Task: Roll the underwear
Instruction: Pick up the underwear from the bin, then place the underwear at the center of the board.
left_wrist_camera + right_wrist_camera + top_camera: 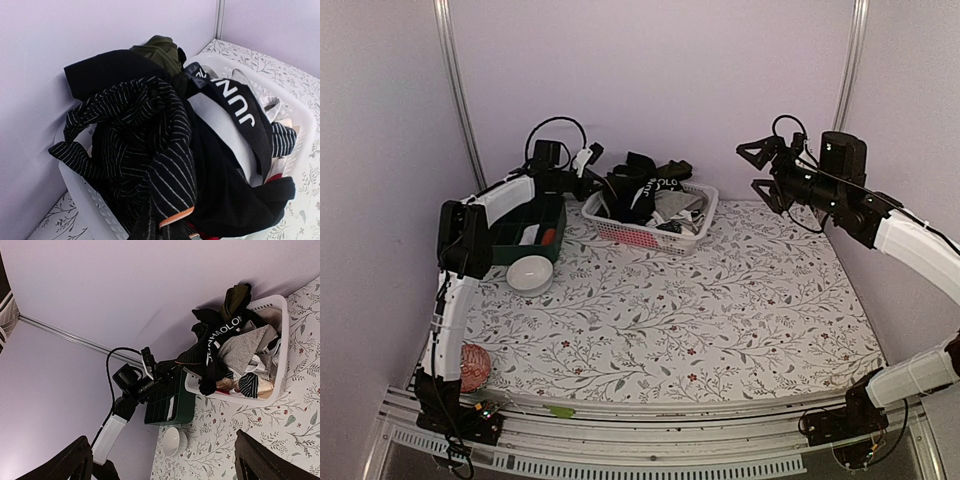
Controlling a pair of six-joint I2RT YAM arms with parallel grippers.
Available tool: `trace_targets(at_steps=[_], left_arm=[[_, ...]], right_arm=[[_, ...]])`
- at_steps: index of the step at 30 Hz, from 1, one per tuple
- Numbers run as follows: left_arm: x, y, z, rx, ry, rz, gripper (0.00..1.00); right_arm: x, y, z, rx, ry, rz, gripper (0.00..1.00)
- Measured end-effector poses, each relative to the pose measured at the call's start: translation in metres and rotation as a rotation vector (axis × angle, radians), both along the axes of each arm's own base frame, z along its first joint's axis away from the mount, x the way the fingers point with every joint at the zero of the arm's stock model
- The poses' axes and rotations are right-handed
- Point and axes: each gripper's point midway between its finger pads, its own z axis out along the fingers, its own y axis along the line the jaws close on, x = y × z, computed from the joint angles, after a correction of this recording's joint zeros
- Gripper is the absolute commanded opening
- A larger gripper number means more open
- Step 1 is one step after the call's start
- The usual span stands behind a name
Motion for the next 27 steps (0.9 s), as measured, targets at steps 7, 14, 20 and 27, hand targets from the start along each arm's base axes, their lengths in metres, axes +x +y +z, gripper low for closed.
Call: trace_targets(at_steps=[7, 14, 20, 27], left_arm=[[-0.008, 0.004, 0.069, -0.069, -0.053, 0.019, 0.00], [-0.070, 0.023, 0.235, -0.094, -0.313, 0.002, 0.00], [-0.185, 0.034, 0.295, 0.027, -0.390, -0.147, 0.00], [-0.334, -0.016, 0.199, 0.109, -0.113, -0.450, 0.00]], right_arm=[[0.006, 0.003, 0.017, 0.022, -0.028, -0.001, 0.99], [0.012, 0.008, 0.031, 0.064, -0.067, 0.006, 0.99], [0.024, 0.020, 0.042, 0.094, -0.092, 0.040, 0.99], [0.029, 0.033, 0.052, 0.188, -0.114, 0.098, 0.99]])
